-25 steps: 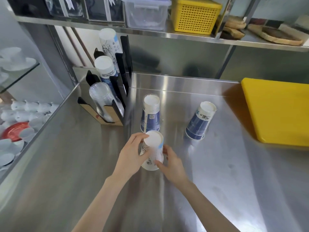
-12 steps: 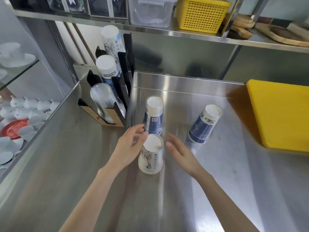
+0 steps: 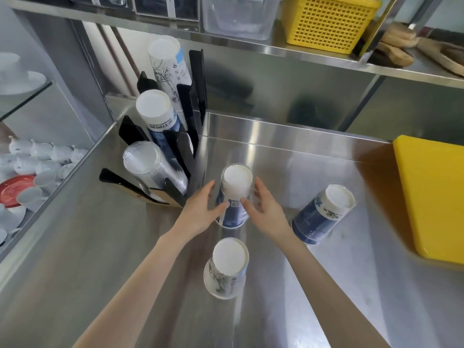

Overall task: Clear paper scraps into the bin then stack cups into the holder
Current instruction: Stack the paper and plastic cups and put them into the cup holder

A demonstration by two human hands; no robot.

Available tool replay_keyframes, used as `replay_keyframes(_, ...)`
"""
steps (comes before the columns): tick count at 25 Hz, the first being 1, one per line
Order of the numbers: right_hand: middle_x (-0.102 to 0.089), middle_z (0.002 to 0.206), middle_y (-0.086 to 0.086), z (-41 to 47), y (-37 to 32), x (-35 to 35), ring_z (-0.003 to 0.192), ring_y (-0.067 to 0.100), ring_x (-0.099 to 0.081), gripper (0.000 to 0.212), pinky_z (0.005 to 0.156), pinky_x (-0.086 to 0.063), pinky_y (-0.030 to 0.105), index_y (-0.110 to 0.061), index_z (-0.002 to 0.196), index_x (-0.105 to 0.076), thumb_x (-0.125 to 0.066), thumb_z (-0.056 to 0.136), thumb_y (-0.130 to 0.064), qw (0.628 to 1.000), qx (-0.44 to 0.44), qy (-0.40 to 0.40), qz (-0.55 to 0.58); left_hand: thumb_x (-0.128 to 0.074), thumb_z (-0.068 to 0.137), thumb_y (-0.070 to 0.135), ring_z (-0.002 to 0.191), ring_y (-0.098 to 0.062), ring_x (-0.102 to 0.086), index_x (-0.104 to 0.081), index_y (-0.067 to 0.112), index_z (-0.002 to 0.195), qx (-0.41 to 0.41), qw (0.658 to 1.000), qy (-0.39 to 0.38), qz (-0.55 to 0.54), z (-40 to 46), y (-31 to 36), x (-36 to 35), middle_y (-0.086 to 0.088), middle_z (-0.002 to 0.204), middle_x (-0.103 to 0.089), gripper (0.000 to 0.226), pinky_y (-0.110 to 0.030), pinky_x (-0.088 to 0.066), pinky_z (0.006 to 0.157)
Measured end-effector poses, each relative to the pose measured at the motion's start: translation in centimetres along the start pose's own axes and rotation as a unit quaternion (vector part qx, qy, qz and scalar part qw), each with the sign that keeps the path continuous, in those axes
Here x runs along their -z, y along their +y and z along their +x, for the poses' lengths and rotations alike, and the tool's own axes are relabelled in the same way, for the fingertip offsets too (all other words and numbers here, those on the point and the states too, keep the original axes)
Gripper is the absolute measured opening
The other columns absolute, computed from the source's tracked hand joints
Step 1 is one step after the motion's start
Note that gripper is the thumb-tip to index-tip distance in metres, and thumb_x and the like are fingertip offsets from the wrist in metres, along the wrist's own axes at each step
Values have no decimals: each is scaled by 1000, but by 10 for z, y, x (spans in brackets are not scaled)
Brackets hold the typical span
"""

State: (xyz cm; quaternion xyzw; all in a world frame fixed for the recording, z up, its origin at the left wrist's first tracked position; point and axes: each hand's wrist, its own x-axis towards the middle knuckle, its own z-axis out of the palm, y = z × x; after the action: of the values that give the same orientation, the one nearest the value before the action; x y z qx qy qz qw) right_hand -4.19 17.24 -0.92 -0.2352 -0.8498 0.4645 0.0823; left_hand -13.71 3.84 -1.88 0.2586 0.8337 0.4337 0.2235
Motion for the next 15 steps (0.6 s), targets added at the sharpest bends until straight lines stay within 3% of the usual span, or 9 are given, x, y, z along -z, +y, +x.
replay_keyframes(7, -46, 140, 5, 3, -6, 0, 126, 19, -45, 55, 104, -37, 32, -17, 138, -27, -51, 89, -24, 999, 15, 23, 24, -64, 79, 25, 117, -19, -52, -44, 19, 125, -71, 997, 21, -37, 10, 14, -1, -3, 126, -58, 50, -36, -43, 98)
replay_keyframes(12, -50, 137, -1, -16, -39, 30, 124, 13, -47, 52, 105, -39, 32, -23, 137, -32, -52, 89, -24, 995, 57, 60, 50, -63, 79, 23, 94, 2, -54, -45, 26, 124, -146, 986, 67, -37, -9, 50, 15, 10, 109, -54, 49, -2, -36, 77)
replay_keyframes(15, -52, 134, -4, -39, -59, 53, 121, 11, -49, 51, 102, -41, 29, -27, 135, -34, -53, 88, -26, 989, 98, 90, 64, -64, 79, 24, 92, -1, -51, -44, 27, 125, -194, 975, 103, -32, -29, 82, 22, 10, 111, -51, 50, 0, -35, 72)
